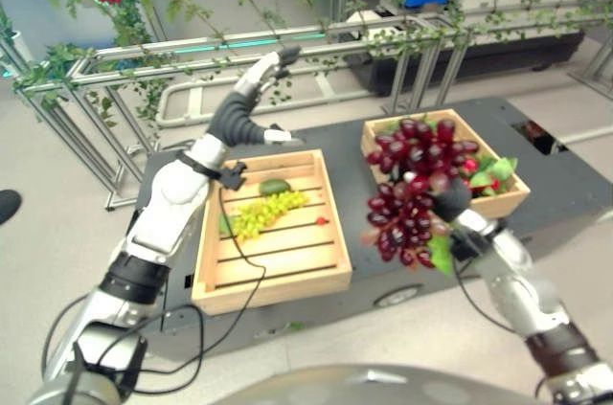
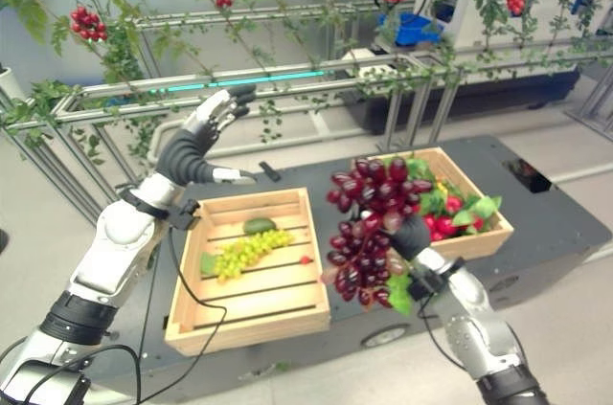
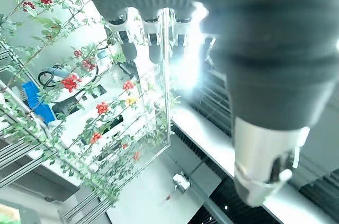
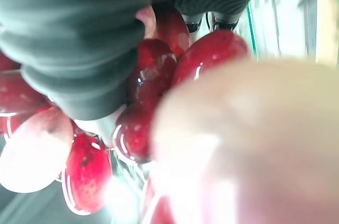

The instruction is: Pick up the fruits from the basket on one side to the basket on the other side

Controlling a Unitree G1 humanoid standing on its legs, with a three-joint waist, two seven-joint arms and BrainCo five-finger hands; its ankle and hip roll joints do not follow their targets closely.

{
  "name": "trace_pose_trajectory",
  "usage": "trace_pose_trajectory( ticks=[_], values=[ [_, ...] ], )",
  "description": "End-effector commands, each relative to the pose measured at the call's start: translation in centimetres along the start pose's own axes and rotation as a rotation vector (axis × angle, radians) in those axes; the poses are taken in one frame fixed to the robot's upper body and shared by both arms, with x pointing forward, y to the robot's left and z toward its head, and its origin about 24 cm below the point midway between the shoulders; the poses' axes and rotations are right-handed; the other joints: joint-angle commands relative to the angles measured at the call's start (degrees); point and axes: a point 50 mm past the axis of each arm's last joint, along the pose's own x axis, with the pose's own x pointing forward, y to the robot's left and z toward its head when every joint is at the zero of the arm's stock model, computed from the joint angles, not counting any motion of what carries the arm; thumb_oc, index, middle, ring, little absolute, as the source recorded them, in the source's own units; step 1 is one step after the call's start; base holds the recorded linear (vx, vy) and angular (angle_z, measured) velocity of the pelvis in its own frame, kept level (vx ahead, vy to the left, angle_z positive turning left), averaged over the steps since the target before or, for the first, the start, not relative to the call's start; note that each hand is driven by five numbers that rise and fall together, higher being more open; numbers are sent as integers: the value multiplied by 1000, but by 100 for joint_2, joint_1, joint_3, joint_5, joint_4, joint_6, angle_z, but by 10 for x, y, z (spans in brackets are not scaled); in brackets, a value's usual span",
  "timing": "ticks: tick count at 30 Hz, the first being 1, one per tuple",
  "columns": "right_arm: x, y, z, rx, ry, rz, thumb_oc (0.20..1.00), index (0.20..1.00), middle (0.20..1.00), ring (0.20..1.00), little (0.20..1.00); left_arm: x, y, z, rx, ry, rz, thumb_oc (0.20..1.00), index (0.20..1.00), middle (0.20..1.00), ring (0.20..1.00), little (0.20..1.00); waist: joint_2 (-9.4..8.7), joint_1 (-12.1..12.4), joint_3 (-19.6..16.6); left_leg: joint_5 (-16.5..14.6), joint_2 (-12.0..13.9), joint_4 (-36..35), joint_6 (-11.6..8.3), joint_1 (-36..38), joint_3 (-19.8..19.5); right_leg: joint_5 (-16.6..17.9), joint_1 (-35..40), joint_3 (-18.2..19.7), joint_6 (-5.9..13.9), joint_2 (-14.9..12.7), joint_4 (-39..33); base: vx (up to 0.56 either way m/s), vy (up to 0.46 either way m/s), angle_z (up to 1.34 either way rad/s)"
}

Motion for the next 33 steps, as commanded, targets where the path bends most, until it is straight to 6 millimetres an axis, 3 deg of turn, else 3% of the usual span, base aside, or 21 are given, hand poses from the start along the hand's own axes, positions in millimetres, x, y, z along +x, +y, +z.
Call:
trace_pose_trajectory(
  ticks=[1, 2, 5, 9, 11, 13, 17, 18, 19, 20, 21, 23, 24, 25, 26, 28, 31, 32, 33],
  values=[
    [27, 16, 44, -42, -291, 78, 200, 200, 200, 200, 200, -3, 29, 10, 41, -48, 121, 1000, 1000, 1000, 1000, 1000, -144, 219, 203, -948, -333, 294, 136, 274, 584, 488, -666, -1211, 821, -530, 356, -197, -7, -124],
    [30, 15, 45, -39, -300, 70, 200, 200, 200, 200, 200, -9, 34, 11, 53, -38, 144, 1000, 1000, 1000, 1000, 1000, -100, 304, 254, -927, -247, 300, 119, 262, 754, 416, -689, -1664, 792, -718, 533, -107, -10, -185],
    [35, 13, 51, -57, -304, 77, 200, 200, 200, 200, 200, -31, 45, 10, 76, 2, 187, 1000, 1000, 1000, 1000, 1000, -32, 400, 327, -923, -83, 173, 73, 405, 1078, 347, -621, -2107, 835, -1063, 748, -66, -108, -146],
    [41, 15, 60, -86, -325, 101, 200, 200, 200, 200, 200, -43, 50, 12, 88, 9, 236, 1000, 1000, 1000, 1000, 1000, 3, 475, 323, -920, 36, 164, 74, 443, 1430, 450, -536, -2341, 872, -1392, 831, -17, -159, -77],
    [44, 13, 65, -98, -339, 97, 200, 200, 200, 200, 200, -51, 51, 12, 94, 17, 266, 1000, 1000, 1000, 1000, 1000, -39, 518, 294, -905, 67, 159, 49, 452, 1596, 469, -464, -2333, 890, -1388, 692, 88, -263, -42],
    [38, 5, 72, -129, -352, 63, 200, 200, 200, 200, 200, -63, 53, 9, 108, 41, 316, 1000, 1000, 1000, 1000, 1000, -107, 468, 272, -937, 208, 299, -41, 505, 1754, 330, -484, -2169, 826, -1167, 578, 139, -338, -72],
    [31, -2, 79, -161, -359, 31, 200, 200, 200, 200, 200, -66, 54, 7, 96, 41, 348, 1000, 1000, 1000, 1000, 1000, -85, 385, 311, -989, 455, 545, -166, 489, 1781, 95, -557, -2051, 716, -1007, 718, 101, -308, -51],
    [21, -11, 89, -212, -381, -27, 200, 200, 200, 200, 200, -70, 52, 4, 89, 56, 375, 1000, 1000, 1000, 1000, 1000, -116, 266, 383, -1048, 800, 1013, -288, 433, 1802, -239, -564, -1916, 568, -813, 872, 120, -359, -11],
    [20, -12, 90, -213, -381, -28, 200, 200, 200, 200, 200, -70, 51, 3, 88, 56, 375, 1000, 1000, 1000, 1000, 1000, -108, 273, 387, -1072, 836, 1076, -307, 412, 1795, -262, -560, -1920, 552, -798, 879, 256, -615, 5],
    [15, -19, 93, -225, -399, -77, 200, 200, 200, 200, 200, -75, 52, 0, 78, 73, 401, 1000, 1000, 1000, 1000, 1000, -175, 234, 411, -1024, 1158, 1716, -393, 340, 1783, -452, -461, -1815, 413, -641, 837, 136, -288, 3],
    [15, -19, 93, -224, -400, -78, 200, 200, 200, 200, 200, -75, 51, 0, 78, 73, 400, 1000, 1000, 1000, 1000, 1000, -171, 245, 420, -1043, 1205, 1789, -419, 324, 1778, -466, -449, -1812, 392, -613, 828, 213, -447, -18],
    [12, -23, 97, -251, -405, -109, 200, 200, 200, 200, 200, -83, 53, -6, 80, 115, 431, 1000, 1000, 1000, 1000, 1000, -227, 310, 491, -522, 1568, 2640, -588, 138, 1534, -608, -235, -1599, 228, -310, 667, 202, -442, -60],
    [11, -24, 99, -251, -412, -114, 200, 200, 200, 200, 200, -89, 54, -9, 82, 138, 457, 1000, 1000, 1000, 1000, 1000, -286, 447, 615, -210, 1669, 3290, -722, -168, 1078, -701, -52, -1355, 79, -105, 446, 168, -384, -54],
    [11, -24, 99, -250, -412, -115, 200, 200, 200, 200, 200, -88, 54, -9, 83, 138, 458, 1000, 1000, 1000, 1000, 1000, -272, 444, 620, -216, 1713, 3354, -749, -202, 1046, -701, -38, -1362, 57, -68, 419, 32, -293, -50],
    [14, -25, 99, -255, -404, -117, 200, 200, 200, 200, 200, -92, 54, -11, 82, 152, 475, 1000, 1000, 1000, 1000, 1000, -328, 539, 683, -277, 1393, 3484, -585, -433, 731, -569, -34, -1244, -35, -48, 268, -53, -124, -97],
    [16, -28, 102, -259, -410, -132, 200, 200, 200, 200, 200, -104, 54, -16, 90, 196, 519, 1000, 1000, 1000, 1000, 1000, -463, 693, 746, -739, 754, 3394, -398, -1222, 486, -435, 206, -894, 51, 40, 17, 73, -176, -119],
    [15, -30, 101, -265, -410, -145, 200, 200, 200, 200, 200, -113, 56, -17, 113, 224, 530, 1000, 1000, 1000, 1000, 1000, -466, 784, 770, -772, 597, 3006, -308, -1464, 407, -439, 308, -596, 73, 108, -52, 161, -36, -105],
    [19, -31, 99, -266, -402, -144, 200, 200, 200, 200, 200, -119, 54, -19, 134, 253, 544, 1000, 1000, 1000, 1000, 1000, -403, 1034, 764, -532, -46, 2269, -270, -1832, -419, -402, 462, -167, 91, 285, -194, 176, 16, -89],
    [19, -31, 99, -267, -402, -143, 200, 200, 200, 200, 200, -119, 54, -19, 134, 252, 545, 1000, 1000, 1000, 1000, 1000, -408, 1030, 759, -480, -59, 2207, -265, -1820, -414, -376, 453, -166, 88, 279, -210, 323, 14, -146]
  ],
)
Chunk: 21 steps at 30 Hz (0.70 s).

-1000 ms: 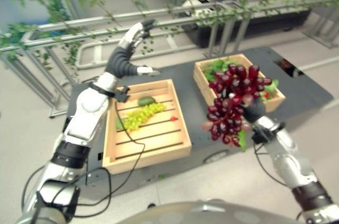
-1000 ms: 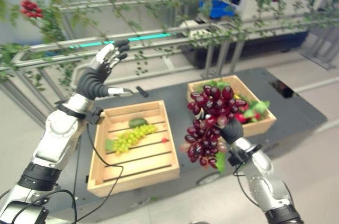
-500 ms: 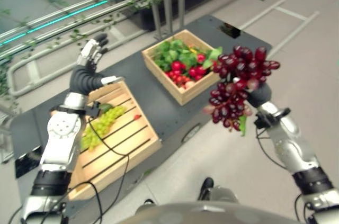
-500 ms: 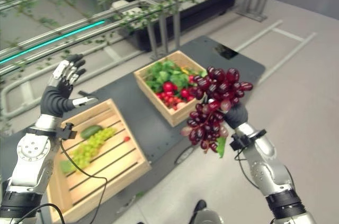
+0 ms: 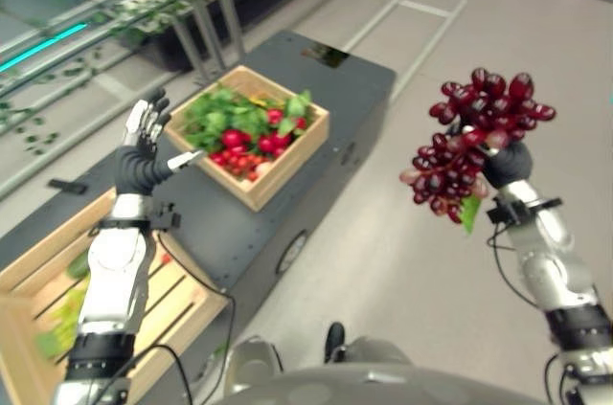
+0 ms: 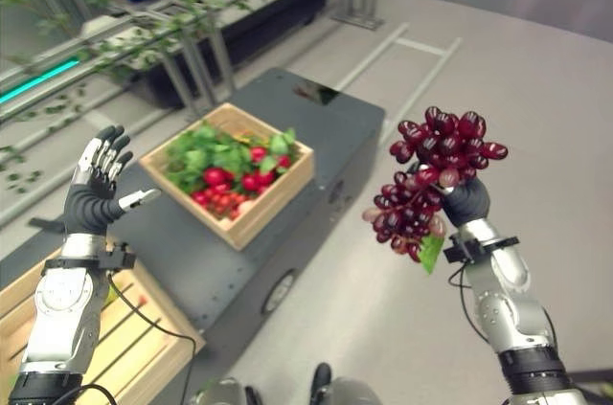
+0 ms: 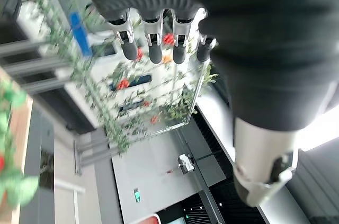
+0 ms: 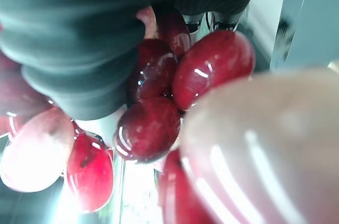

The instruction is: Pick up the fruits from the basket on one side to the basket on the other side

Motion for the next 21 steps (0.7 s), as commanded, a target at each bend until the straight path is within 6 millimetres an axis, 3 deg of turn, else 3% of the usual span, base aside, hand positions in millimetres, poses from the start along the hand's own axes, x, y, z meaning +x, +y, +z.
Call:
trace_pose_trajectory(
  ticks=[1, 3, 5, 6, 7, 8, 12, 21],
  values=[
    [28, 8, 43, -86, -217, 78, 200, 200, 200, 200, 200, 0, 20, 17, 102, -98, 79, 1000, 1000, 1000, 1000, 1000, 200, 412, -31, 785, -389, -663, 236, -492, -1016, -298, 830, 52, 1242, 32, -373, 257, -3, -184],
    [32, 10, 40, -84, -208, 88, 200, 200, 200, 200, 200, -3, 23, 15, 120, -89, 101, 1000, 1000, 1000, 1000, 1000, 239, 477, -57, 999, -471, -1079, 212, -545, -1293, -331, 926, 317, 1218, 128, -351, 255, -11, -201],
    [33, 12, 40, -82, -209, 95, 200, 200, 200, 200, 200, -3, 27, 16, 128, -90, 111, 1000, 1000, 1000, 1000, 1000, 245, 515, -56, 1067, -496, -1122, 222, -509, -1319, -357, 969, 449, 1216, 168, -303, 174, -5, -86],
    [35, 15, 38, -75, -207, 106, 200, 200, 200, 200, 200, -5, 31, 17, 139, -88, 126, 1000, 1000, 1000, 1000, 1000, 225, 502, -101, 922, -580, -1125, 354, -333, -1360, -434, 1009, 578, 1244, 204, -222, 172, 7, -87],
    [36, 15, 38, -75, -207, 107, 200, 200, 200, 200, 200, -5, 32, 17, 139, -89, 127, 1000, 1000, 1000, 1000, 1000, 234, 527, -99, 944, -557, -1144, 355, -329, -1335, -411, 994, 609, 1241, 216, -220, 363, 99, -103],
    [35, 17, 33, -60, -196, 109, 200, 200, 200, 200, 200, -10, 37, 14, 147, -73, 150, 1000, 1000, 1000, 1000, 1000, 217, 500, -257, 863, -686, -1237, 535, -93, -1358, -399, 1051, 783, 1350, 192, -51, 259, 90, -116],
    [34, 18, 30, -67, -183, 103, 200, 200, 200, 200, 200, -14, 41, 15, 160, -69, 166, 1000, 1000, 1000, 1000, 1000, 198, 434, -469, 751, -726, -1408, 670, 208, -1009, -267, 1059, 955, 1518, 78, 99, 312, 108, -78],
    [26, 14, 29, -101, -172, 63, 200, 200, 200, 200, 200, -15, 43, 17, 170, -76, 179, 1000, 1000, 1000, 1000, 1000, 244, 380, -750, 459, -898, -1640, 838, 637, -680, 170, 1110, 1150, 1838, -204, 134, 161, 92, -29]
  ],
)
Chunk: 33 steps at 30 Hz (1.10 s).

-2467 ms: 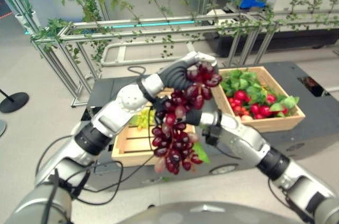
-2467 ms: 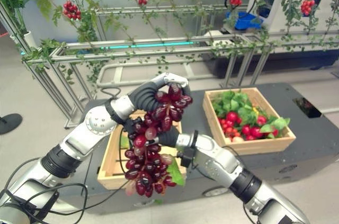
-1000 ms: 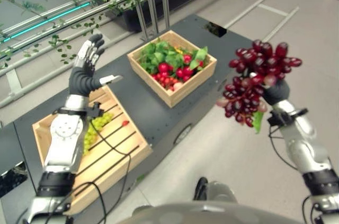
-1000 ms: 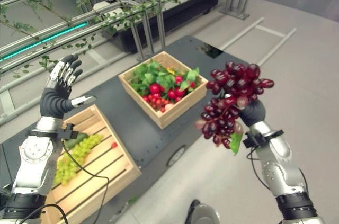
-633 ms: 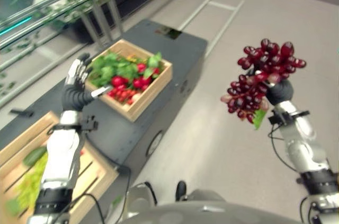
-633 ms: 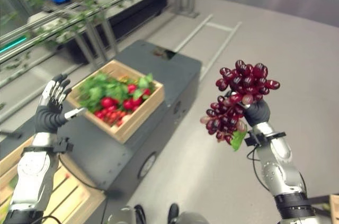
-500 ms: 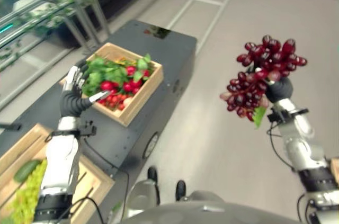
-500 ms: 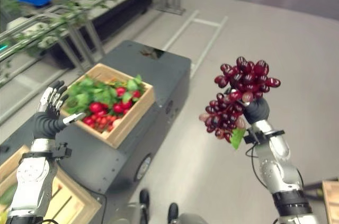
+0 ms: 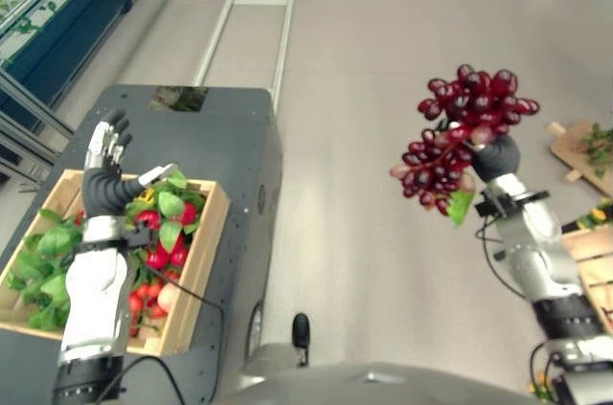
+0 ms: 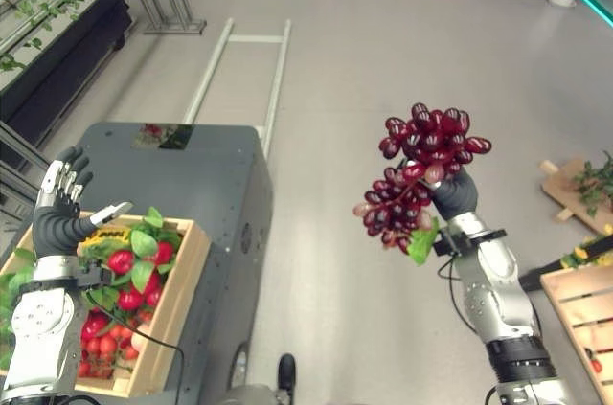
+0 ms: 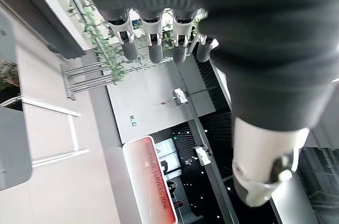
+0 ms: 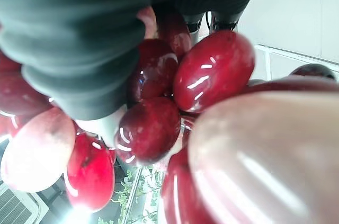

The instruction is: Pick up the fruits from the basket on one side to the basket on the other side

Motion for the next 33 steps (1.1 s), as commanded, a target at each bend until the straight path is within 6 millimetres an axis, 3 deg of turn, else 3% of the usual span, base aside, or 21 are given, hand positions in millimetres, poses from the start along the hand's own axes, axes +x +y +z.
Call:
trace_pose_trajectory(
  ticks=[1, 10, 13, 15, 16, 17, 18, 19, 21, 22, 24, 26, 27, 28, 33],
  values=[
    [14, 5, 31, -42, -169, 26, 200, 200, 200, 200, 200, -1, 20, 18, 93, -101, 35, 1000, 1000, 1000, 1000, 1000, -123, -25, -566, -552, 45, 513, -170, -332, 406, 1095, 182, -40, 361, -134, -32, 94, 100, -17],
    [-4, -10, 36, -87, -181, -69, 200, 200, 200, 200, 200, 3, 18, 22, 101, -122, 32, 1000, 1000, 1000, 1000, 1000, -26, -154, -624, -778, 6, 413, -98, -38, 556, 1409, -22, -212, 653, -351, 437, 56, 82, -21],
    [-14, -20, 39, -121, -191, -131, 200, 200, 200, 200, 200, 9, 19, 27, 104, -149, 46, 1000, 1000, 1000, 1000, 1000, 96, -276, -476, -838, 71, 337, -68, 132, 634, 1803, -539, -543, 904, -529, 1320, -3, 124, -17],
    [-15, -22, 40, -141, -190, -145, 200, 200, 200, 200, 200, 12, 19, 29, 112, -164, 47, 1000, 1000, 1000, 1000, 1000, 146, -307, -386, -853, 112, 311, -47, 215, 667, 1820, -725, -722, 886, -633, 1644, -17, 74, -20],
    [-16, -23, 41, -147, -190, -153, 200, 200, 200, 200, 200, 13, 19, 31, 120, -171, 45, 1000, 1000, 1000, 1000, 1000, 217, -327, -320, -883, 182, 303, -29, 285, 715, 1773, -858, -970, 805, -704, 1841, 32, 98, -15],
    [-17, -24, 40, -144, -192, -166, 200, 200, 200, 200, 200, 14, 21, 34, 127, -180, 57, 1000, 1000, 1000, 1000, 1000, 295, -295, -229, -981, 294, 327, -71, 393, 864, 1415, -1068, -1655, 639, -946, 1930, 37, 90, -26],
    [-17, -24, 40, -145, -193, -167, 200, 200, 200, 200, 200, 14, 20, 34, 127, -181, 57, 1000, 1000, 1000, 1000, 1000, 286, -313, -222, -992, 288, 337, -79, 396, 847, 1382, -1063, -1678, 629, -960, 1957, 61, 12, -59],
    [-14, -22, 40, -129, -207, -162, 200, 200, 200, 200, 200, 14, 25, 38, 137, -198, 79, 1000, 1000, 1000, 1000, 1000, 310, -200, -166, -1088, 448, 353, -214, 524, 1156, 1076, -1184, -2660, 496, -1440, 1456, 37, -52, -83],
    [-13, -22, 41, -137, -203, -154, 200, 200, 200, 200, 200, 13, 26, 40, 139, -207, 82, 1000, 1000, 1000, 1000, 1000, 319, -191, -153, -1157, 514, 347, -282, 586, 1149, 1010, -1176, -2802, 515, -1524, 1257, 97, -76, -91],
    [-11, -21, 42, -142, -202, -145, 200, 200, 200, 200, 200, 12, 28, 41, 135, -210, 92, 1000, 1000, 1000, 1000, 1000, 291, -162, -138, -1197, 541, 356, -346, 649, 1264, 1100, -1237, -3112, 546, -1608, 984, 138, -189, -91],
    [-6, -18, 46, -166, -203, -118, 200, 200, 200, 200, 200, 10, 31, 42, 136, -217, 112, 1000, 1000, 1000, 1000, 1000, 258, -91, -88, -1237, 625, 333, -487, 790, 1557, 1688, -1296, -3882, 699, -1866, 234, 111, -232, -88],
    [-9, -19, 46, -167, -200, -121, 200, 200, 200, 200, 200, 9, 31, 41, 129, -214, 112, 1000, 1000, 1000, 1000, 1000, 254, -124, -100, -1285, 619, 356, -506, 820, 1526, 1738, -1150, -3824, 731, -1799, -9, 111, -181, -47],
    [-15, -24, 47, -181, -197, -146, 200, 200, 200, 200, 200, 9, 27, 38, 103, -204, 109, 1000, 1000, 1000, 1000, 1000, 167, -256, -148, -1336, 643, 430, -545, 841, 1467, 1678, -1074, -3431, 678, -1614, -135, 139, -256, -14],
    [-16, -24, 49, -185, -204, -149, 200, 200, 200, 200, 200, 9, 25, 36, 93, -199, 108, 1000, 1000, 1000, 1000, 1000, 158, -251, -181, -1355, 674, 446, -560, 868, 1488, 1643, -1038, -3364, 645, -1531, -228, 139, -260, 10],
    [-15, -27, 57, -208, -215, -148, 200, 200, 200, 200, 200, 11, 19, 32, 71, -185, 102, 1000, 1000, 1000, 1000, 1000, 153, -297, -270, -1403, 878, 674, -683, 887, 1675, 1473, -891, -3352, 512, -1284, -324, 90, -236, -19]
  ],
)
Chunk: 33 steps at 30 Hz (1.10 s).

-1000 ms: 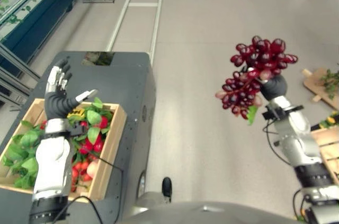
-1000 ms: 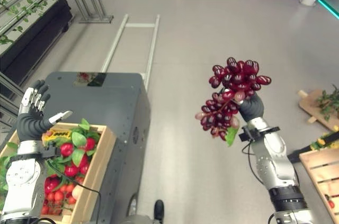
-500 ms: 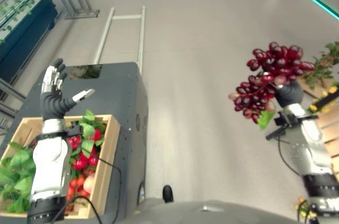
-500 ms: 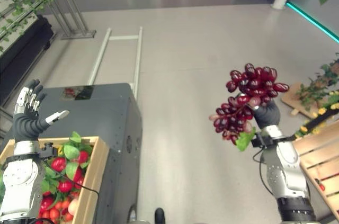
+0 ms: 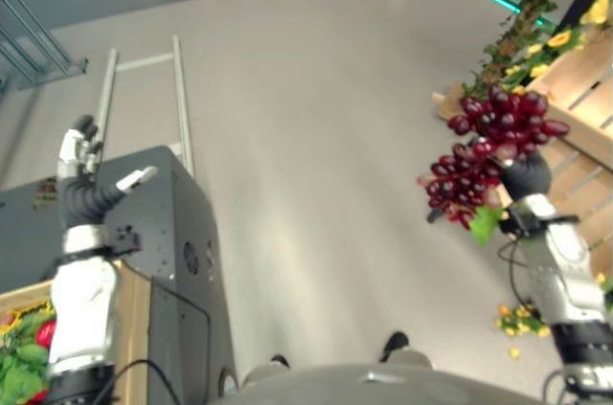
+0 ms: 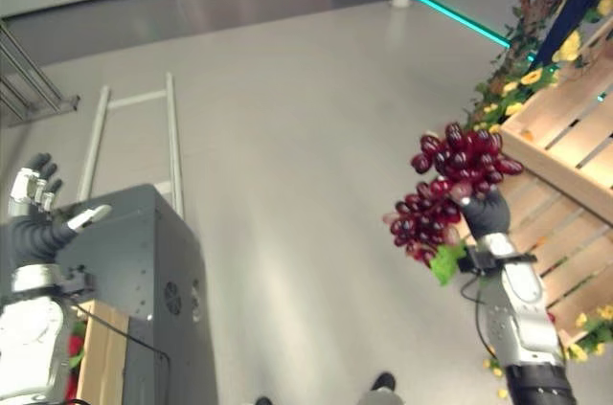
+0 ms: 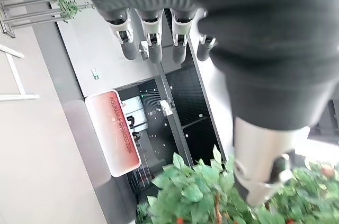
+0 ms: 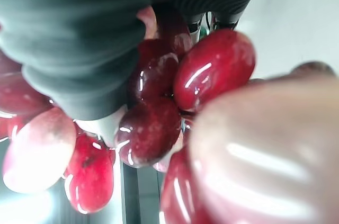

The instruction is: Pick up the fruits from the basket on one side to the basket on the other side

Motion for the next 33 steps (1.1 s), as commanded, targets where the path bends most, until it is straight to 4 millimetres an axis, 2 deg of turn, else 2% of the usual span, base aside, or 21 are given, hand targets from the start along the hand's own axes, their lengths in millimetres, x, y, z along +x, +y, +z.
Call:
trace_pose_trajectory(
  ticks=[1, 4, 5, 8, 9, 10, 12, 13, 14, 15, 17, 19, 20, 21, 22, 23, 24, 26, 28, 30, 33],
  values=[
    [26, 13, 55, -24, -291, 73, 200, 200, 200, 200, 200, 22, 5, 34, 21, -196, -4, 1000, 1000, 1000, 1000, 1000, -420, -15, 15, -820, -621, 357, 191, 202, 120, -108, 394, 26, 832, -191, -313, 100, -292, -16],
    [29, 8, 61, -27, -317, 46, 200, 200, 200, 200, 200, 23, -1, 33, -7, -193, -14, 1000, 1000, 1000, 1000, 1000, -435, -126, 35, -699, -273, 947, -39, 105, 174, -408, 493, 164, 638, 57, -307, 103, -284, -15],
    [29, 8, 62, -28, -318, 46, 200, 200, 200, 200, 200, 23, -1, 33, -7, -194, -13, 1000, 1000, 1000, 1000, 1000, -429, -123, 43, -710, -249, 985, -59, 93, 171, -422, 496, 164, 622, 73, -304, 102, -257, -26],
    [31, 9, 61, -21, -316, 44, 200, 200, 200, 200, 200, 24, -2, 32, -21, -187, -8, 1000, 1000, 1000, 1000, 1000, -458, -186, 93, -413, 119, 1801, -283, -38, 135, -670, 618, 320, 412, 344, -304, 105, -309, -30],
    [30, 8, 62, -14, -323, 44, 200, 200, 200, 200, 200, 24, -3, 30, -27, -179, -12, 1000, 1000, 1000, 1000, 1000, -561, -184, 163, 185, 377, 2465, -358, -286, 145, -722, 762, 385, 203, 495, -417, 43, -329, -41],
    [30, 8, 62, -13, -324, 43, 200, 200, 200, 200, 200, 24, -3, 31, -27, -180, -12, 1000, 1000, 1000, 1000, 1000, -553, -186, 164, 178, 414, 2523, -379, -328, 120, -712, 765, 376, 180, 528, -443, 58, -322, -25],
    [30, 8, 60, 0, -320, 35, 200, 200, 200, 200, 200, 24, -3, 29, -26, -170, -12, 1000, 1000, 1000, 1000, 1000, -656, -131, 250, 526, 535, 3100, -461, -561, -23, -804, 924, 531, 46, 634, -500, 73, -218, -25],
    [31, 10, 59, 8, -318, 32, 200, 200, 200, 200, 200, 23, -6, 27, -30, -161, -15, 1000, 1000, 1000, 1000, 1000, -727, -46, 358, 499, 361, 3524, -448, -848, -357, -819, 1008, 701, -48, 678, -553, 58, -184, -41],
    [32, 10, 57, 5, -312, 30, 200, 200, 200, 200, 200, 22, -5, 25, -25, -150, -10, 1000, 1000, 1000, 1000, 1000, -746, 4, 367, 319, 123, 3490, -360, -1040, -589, -806, 1013, 798, -35, 667, -607, 20, -93, -56],
    [32, 11, 57, 5, -313, 30, 200, 200, 200, 200, 200, 22, -5, 25, -25, -151, -10, 1000, 1000, 1000, 1000, 1000, -768, -12, 347, 351, 90, 3466, -329, -1072, -583, -781, 981, 784, -28, 636, -616, 32, -15, -69],
    [31, 7, 55, 3, -303, 9, 200, 200, 200, 200, 200, 19, -2, 22, -14, -135, 5, 1000, 1000, 1000, 1000, 1000, -764, 73, 344, -111, -221, 2824, -87, -1478, -869, -686, 1074, 974, 126, 665, -761, 91, 21, -53],
    [31, 7, 55, 1, -310, -1, 200, 200, 200, 200, 200, 19, -2, 22, -6, -134, 3, 1000, 1000, 1000, 1000, 1000, -756, 105, 339, -161, -271, 2475, -25, -1526, -951, -676, 1046, 1048, 175, 665, -751, 86, 80, -35],
    [33, 7, 52, -6, -306, -13, 200, 200, 200, 200, 200, 18, -2, 20, 7, -128, 5, 1000, 1000, 1000, 1000, 1000, -756, 239, 326, -101, -533, 1892, 46, -1717, -1364, -663, 1036, 1189, 238, 643, -750, 91, 91, -61],
    [33, 7, 52, -6, -306, -13, 200, 200, 200, 200, 200, 18, -2, 20, 7, -128, 5, 1000, 1000, 1000, 1000, 1000, -765, 236, 319, -81, -544, 1863, 48, -1711, -1362, -662, 1028, 1187, 240, 633, -750, 174, 111, -86],
    [38, 9, 51, -5, -306, -12, 200, 200, 200, 200, 200, 16, 0, 20, 11, -124, 8, 1000, 1000, 1000, 1000, 1000, -693, 401, 334, 104, -846, 1223, 14, -1721, -2172, -702, 1094, 1469, 257, 709, -720, 176, 95, -91],
    [40, 9, 47, 12, -300, -30, 200, 200, 200, 200, 200, 15, 0, 20, 12, -121, 10, 1000, 1000, 1000, 1000, 1000, -644, 445, 336, 240, -880, 954, -48, -1669, -2489, -741, 1132, 1663, 256, 767, -701, 198, 119, -105],
    [40, 9, 46, 9, -297, -31, 200, 200, 200, 200, 200, 15, 1, 19, 10, -118, 12, 1000, 1000, 1000, 1000, 1000, -609, 430, 335, 308, -876, 893, -70, -1675, -2494, -753, 1134, 1730, 255, 785, -678, 116, 101, -114],
    [40, 11, 42, 11, -282, -43, 200, 200, 200, 200, 200, 13, 2, 15, 8, -101, 7, 1000, 1000, 1000, 1000, 1000, -535, 371, 198, 180, -855, 540, 42, -1343, -2432, -792, 1104, 1803, 286, 791, -633, 133, 165, -121],
    [41, 10, 42, 0, -280, -53, 200, 200, 200, 200, 200, 14, 1, 15, 6, -101, 0, 1000, 1000, 1000, 1000, 1000, -535, 349, 123, 151, -904, 418, 95, -1212, -2410, -805, 1114, 1829, 297, 753, -626, 170, 177, -82],
    [41, 11, 37, -4, -260, -67, 200, 200, 200, 200, 200, 11, 2, 14, 3, -92, -3, 1000, 1000, 1000, 1000, 1000, -529, 312, 9, 76, -956, 197, 218, -937, -2158, -799, 1111, 1948, 359, 644, -573, 222, 226, -24],
    [41, 12, 37, -11, -255, -68, 200, 200, 200, 200, 200, 11, 2, 13, 3, -90, -10, 1000, 1000, 1000, 1000, 1000, -528, 326, -41, 23, -988, 117, 300, -818, -2024, -798, 1090, 2043, 406, 584, -536, 99, 116, -37]
  ],
)
